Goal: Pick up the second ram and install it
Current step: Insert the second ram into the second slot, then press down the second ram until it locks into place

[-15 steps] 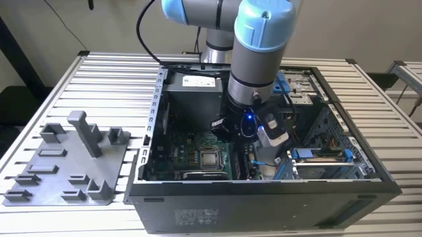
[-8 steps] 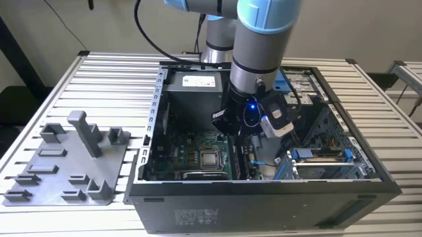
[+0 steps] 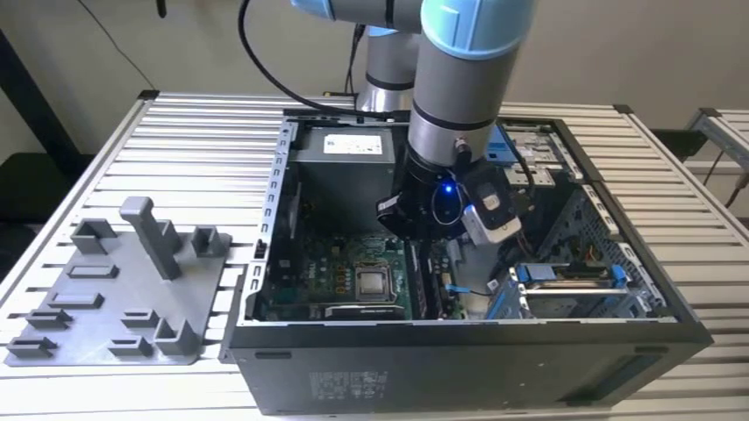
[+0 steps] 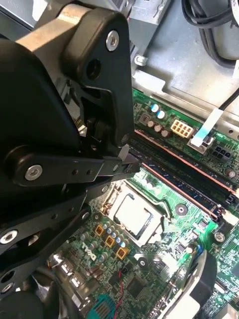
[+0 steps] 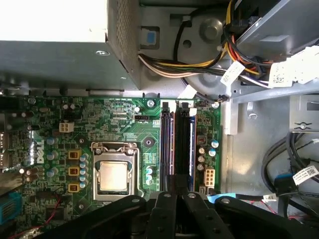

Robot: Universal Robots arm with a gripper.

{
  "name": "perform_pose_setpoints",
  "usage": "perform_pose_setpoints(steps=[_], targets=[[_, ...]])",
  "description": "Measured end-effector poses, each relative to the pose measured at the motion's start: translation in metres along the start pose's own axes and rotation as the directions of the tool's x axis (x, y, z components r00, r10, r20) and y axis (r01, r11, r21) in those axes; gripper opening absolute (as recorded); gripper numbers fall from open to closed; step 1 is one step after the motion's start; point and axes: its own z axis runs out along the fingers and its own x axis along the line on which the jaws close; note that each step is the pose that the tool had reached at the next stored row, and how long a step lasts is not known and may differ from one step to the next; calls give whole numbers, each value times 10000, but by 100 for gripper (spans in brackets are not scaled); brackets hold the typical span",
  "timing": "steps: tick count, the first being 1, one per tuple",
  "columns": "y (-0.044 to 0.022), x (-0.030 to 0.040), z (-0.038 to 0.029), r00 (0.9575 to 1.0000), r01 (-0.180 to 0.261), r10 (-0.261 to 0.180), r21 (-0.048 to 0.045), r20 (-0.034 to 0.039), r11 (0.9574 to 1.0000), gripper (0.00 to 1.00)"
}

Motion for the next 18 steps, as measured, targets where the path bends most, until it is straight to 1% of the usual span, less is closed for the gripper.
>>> perform_pose_setpoints(steps=[18], targets=[[0,0,-8,10000,53,-53,-3,-2,10000,11]])
